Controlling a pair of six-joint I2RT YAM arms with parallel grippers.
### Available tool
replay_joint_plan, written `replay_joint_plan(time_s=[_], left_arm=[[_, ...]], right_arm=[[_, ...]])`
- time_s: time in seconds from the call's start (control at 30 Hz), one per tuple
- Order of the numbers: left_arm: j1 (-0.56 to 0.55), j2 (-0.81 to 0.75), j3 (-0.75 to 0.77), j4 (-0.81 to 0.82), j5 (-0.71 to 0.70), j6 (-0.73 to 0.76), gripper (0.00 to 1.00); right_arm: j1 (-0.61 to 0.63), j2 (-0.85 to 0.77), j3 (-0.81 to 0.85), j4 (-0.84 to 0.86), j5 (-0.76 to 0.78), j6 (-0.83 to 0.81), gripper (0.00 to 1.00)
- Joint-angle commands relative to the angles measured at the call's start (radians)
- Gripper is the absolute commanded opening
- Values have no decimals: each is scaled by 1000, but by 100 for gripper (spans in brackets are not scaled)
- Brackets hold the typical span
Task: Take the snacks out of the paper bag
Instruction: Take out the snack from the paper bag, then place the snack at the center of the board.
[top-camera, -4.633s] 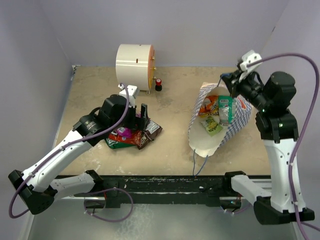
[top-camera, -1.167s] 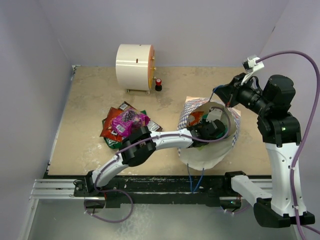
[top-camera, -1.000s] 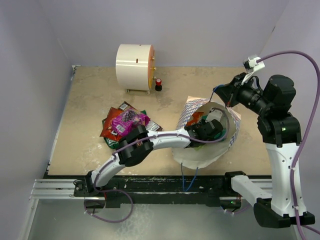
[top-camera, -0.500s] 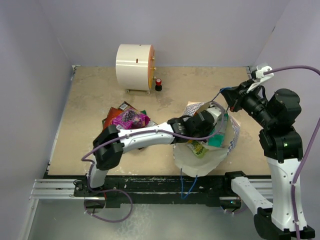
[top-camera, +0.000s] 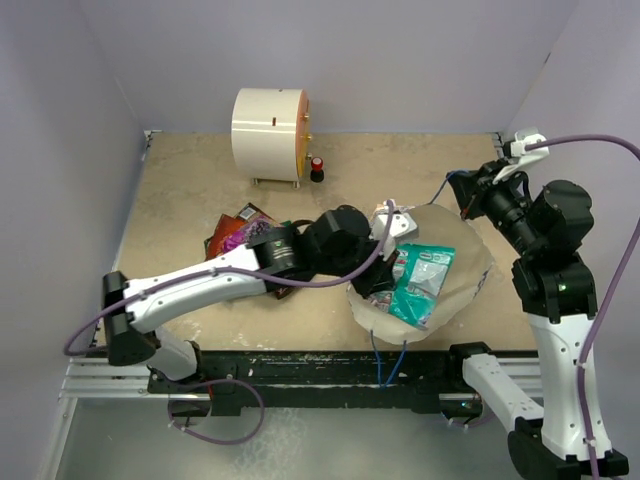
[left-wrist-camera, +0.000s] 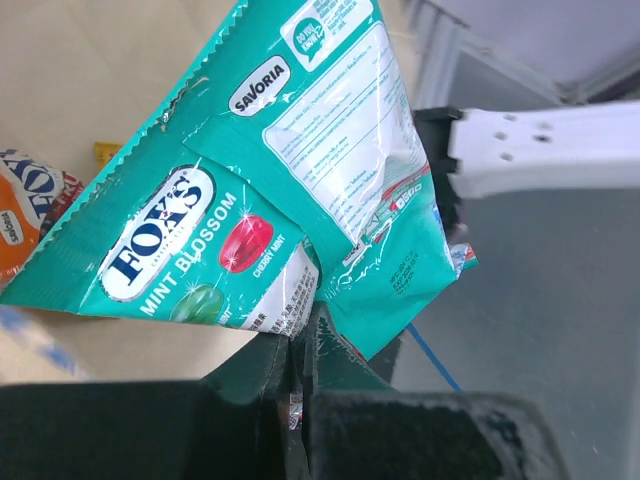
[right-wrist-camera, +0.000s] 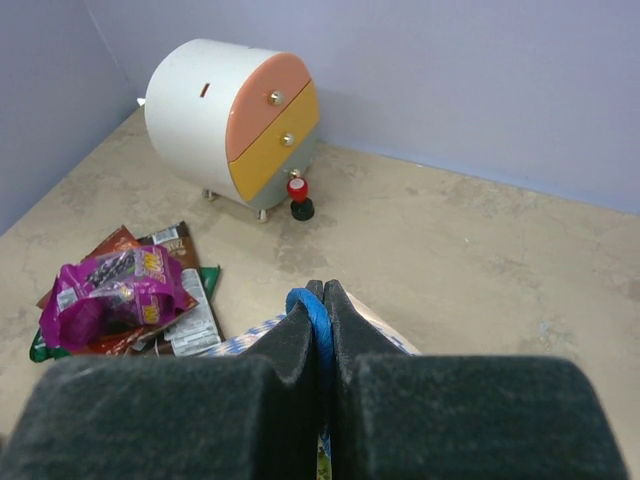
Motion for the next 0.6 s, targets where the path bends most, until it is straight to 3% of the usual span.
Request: replay_joint_plan(time_s=[0.0,0.1,0.2,0.3,0.4,0.47,0.57], left_arm=[[5,-182,-5,-45,113,58,0],[4,-283,-5,-104,44,78,0],[4,-371,11,-145,-112,89,0],[4,-429,48,-184,-357,98,0],[4,-432,113,-257,-689,34,0],[18,-410,147,-312,-833,-15,0],[120,-357,177,-441,-855,-124,0]], right_arm=[[4,5,10,90,28,-1,0],[4,16,25,86,31,-15,0],[3,25,43,74,35,-34,0],[3,29,57,58,39,-46,0],[4,24,57,46,36,-47,0],[4,18,55,38,35,-46,0],[5,6,47,33,35,-34,0]])
